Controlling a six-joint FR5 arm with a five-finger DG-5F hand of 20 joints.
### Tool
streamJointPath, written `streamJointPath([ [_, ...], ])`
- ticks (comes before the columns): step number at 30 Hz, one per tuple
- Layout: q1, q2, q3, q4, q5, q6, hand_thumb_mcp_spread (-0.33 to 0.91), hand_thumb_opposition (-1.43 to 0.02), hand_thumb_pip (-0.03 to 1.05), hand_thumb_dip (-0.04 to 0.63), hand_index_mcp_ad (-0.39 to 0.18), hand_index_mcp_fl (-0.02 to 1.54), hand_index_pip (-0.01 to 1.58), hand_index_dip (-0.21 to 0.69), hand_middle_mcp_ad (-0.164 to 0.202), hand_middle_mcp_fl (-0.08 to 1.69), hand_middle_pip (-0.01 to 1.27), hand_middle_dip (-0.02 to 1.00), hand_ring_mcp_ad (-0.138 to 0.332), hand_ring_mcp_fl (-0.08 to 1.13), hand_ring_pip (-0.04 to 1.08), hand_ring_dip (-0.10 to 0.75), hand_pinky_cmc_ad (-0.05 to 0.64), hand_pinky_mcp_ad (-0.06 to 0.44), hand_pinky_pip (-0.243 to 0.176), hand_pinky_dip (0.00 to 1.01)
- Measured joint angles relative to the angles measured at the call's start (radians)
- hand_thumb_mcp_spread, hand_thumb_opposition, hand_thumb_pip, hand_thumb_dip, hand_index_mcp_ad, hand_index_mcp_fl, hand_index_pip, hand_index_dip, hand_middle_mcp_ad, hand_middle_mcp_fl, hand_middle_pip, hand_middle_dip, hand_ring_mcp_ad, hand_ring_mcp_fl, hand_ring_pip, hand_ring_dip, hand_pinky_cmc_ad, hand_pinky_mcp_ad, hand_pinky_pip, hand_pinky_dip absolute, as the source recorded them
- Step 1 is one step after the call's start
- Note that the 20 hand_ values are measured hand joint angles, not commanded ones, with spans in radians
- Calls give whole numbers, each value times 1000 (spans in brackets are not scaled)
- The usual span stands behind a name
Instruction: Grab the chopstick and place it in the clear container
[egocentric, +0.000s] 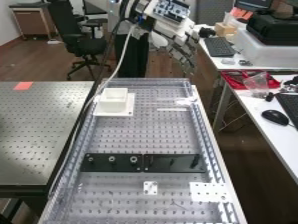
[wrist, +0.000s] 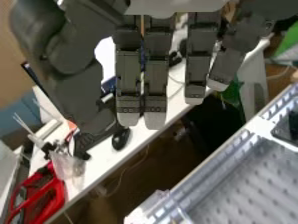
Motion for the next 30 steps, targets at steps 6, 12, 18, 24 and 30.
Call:
streamJointPath([
  [6,-7,85,-141,182,22,-133,304,-775,672,227,-45,250,897,-30,9,328,585,550,171,213,326,326,365,213,-84,810],
  [12,-31,165,-276,357,-2,-296,239,-761,668,180,-40,244,518,-30,28,312,314,520,180,188,239,328,367,243,-75,771],
  [18,-76,250,-415,503,-68,-493,150,-750,628,112,-45,106,218,35,44,194,178,487,176,120,157,328,365,291,-73,670],
  [24,-139,339,-550,654,-183,-729,70,-750,641,82,-58,72,134,63,49,129,145,452,176,49,124,302,363,305,-72,531],
  [30,-210,377,-597,714,-290,-803,17,-787,744,65,-54,73,113,65,63,66,141,412,180,33,112,258,363,328,-72,428],
])
